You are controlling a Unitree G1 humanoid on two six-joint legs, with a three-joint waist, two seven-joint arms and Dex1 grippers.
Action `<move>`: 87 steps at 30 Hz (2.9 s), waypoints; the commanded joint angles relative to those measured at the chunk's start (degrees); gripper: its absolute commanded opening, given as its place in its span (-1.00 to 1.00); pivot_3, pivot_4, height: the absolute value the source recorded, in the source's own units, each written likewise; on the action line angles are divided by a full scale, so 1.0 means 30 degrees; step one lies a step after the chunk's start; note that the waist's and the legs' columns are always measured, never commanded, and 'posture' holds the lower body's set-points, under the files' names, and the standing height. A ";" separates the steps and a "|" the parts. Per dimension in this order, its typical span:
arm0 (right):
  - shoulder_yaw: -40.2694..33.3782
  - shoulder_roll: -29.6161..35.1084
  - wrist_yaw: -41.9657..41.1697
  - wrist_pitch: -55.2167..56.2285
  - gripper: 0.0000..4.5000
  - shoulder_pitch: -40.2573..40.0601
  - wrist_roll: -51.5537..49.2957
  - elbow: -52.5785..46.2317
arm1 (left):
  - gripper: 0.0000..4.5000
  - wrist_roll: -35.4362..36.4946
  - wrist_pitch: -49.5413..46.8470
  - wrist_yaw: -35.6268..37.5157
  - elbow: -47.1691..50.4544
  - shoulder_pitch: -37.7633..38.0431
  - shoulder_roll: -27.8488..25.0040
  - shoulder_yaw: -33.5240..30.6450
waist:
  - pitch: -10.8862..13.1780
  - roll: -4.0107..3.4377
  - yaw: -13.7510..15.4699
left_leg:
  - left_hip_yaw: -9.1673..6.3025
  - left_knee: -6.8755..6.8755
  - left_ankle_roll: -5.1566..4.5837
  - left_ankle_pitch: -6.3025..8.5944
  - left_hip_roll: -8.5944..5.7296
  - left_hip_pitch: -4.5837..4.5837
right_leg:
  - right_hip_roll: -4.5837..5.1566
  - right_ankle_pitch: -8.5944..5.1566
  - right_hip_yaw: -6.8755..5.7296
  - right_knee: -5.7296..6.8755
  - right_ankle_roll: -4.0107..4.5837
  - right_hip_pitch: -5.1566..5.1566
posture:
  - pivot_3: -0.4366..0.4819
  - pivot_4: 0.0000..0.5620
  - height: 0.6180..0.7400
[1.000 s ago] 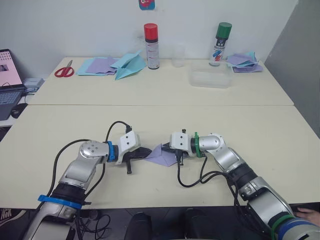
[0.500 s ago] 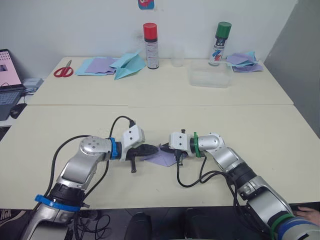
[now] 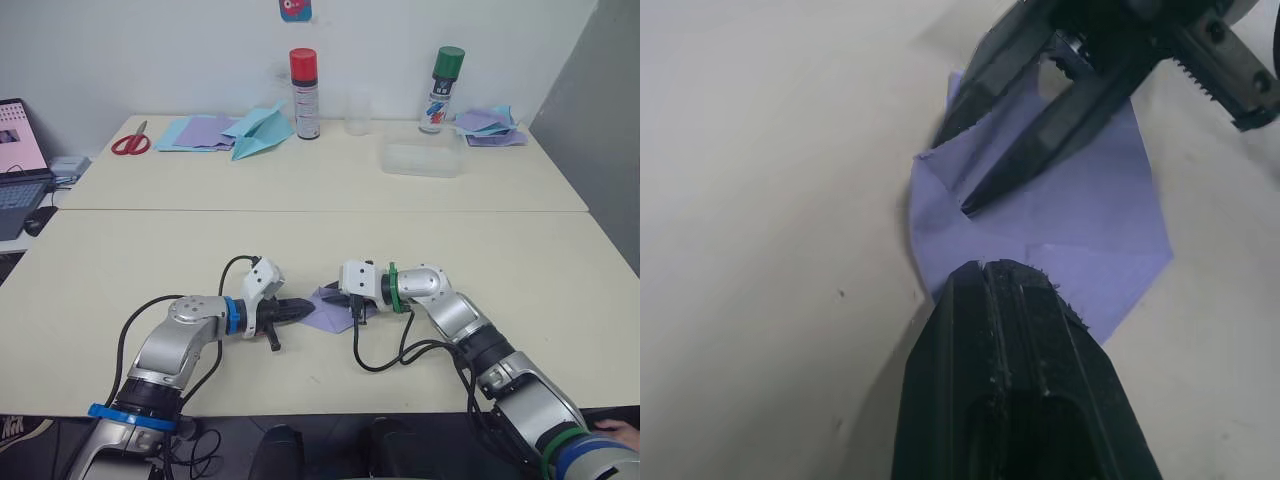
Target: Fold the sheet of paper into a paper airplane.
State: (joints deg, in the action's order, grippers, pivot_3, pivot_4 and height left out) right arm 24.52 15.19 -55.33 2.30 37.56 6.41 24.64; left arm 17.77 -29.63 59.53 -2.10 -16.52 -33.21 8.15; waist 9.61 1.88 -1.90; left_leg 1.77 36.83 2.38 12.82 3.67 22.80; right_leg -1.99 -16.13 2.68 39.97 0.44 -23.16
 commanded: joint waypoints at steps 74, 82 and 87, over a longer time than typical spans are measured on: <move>-0.1638 -0.0233 0.6143 -0.2703 -0.99 -0.6655 -0.0916 -0.5262 | -1.00 -0.2748 0.3182 -0.0933 -0.1838 0.0889 -0.0302 0.1975 | -0.0360 -0.0051 0.0041 | 0.0018 -0.0311 0.0001 0.0004 -0.0056 -0.0304 | 0.0329 -0.0123 0.0003 -0.0358 0.0036 0.0299 | -0.05 -0.47 1.00; -0.1277 0.0108 0.5693 -0.3041 -0.99 -0.6654 -0.0655 -0.5125 | -1.00 -0.0280 0.2135 -0.0020 -0.0756 -0.1669 0.0618 0.0568 | -0.0269 0.0016 0.0020 | 0.0011 -0.0317 0.0001 0.0004 -0.0045 -0.0278 | 0.0323 -0.0124 -0.0027 -0.0357 0.0037 0.0280 | -0.05 -0.47 1.00; -0.1352 0.0116 0.5676 -0.3154 -0.99 -0.6572 -0.0696 -0.5198 | -1.00 -0.1095 0.2392 0.0410 -0.1135 -0.2049 0.0940 0.1551 | -0.0254 0.0038 -0.0051 | 0.0025 -0.0340 0.0003 0.0006 -0.0050 -0.0223 | 0.0319 -0.0088 -0.0025 -0.0368 -0.0060 0.0252 | -0.05 -0.47 1.00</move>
State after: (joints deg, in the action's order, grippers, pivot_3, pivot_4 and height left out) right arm 19.80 15.08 -38.16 -5.25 18.56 3.42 7.43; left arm 15.15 -23.28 59.89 -5.42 -22.57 -30.47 11.74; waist 8.85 1.99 -2.05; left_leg 1.83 35.78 2.38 12.84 3.53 22.13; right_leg -1.04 -16.42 2.60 38.87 0.24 -22.41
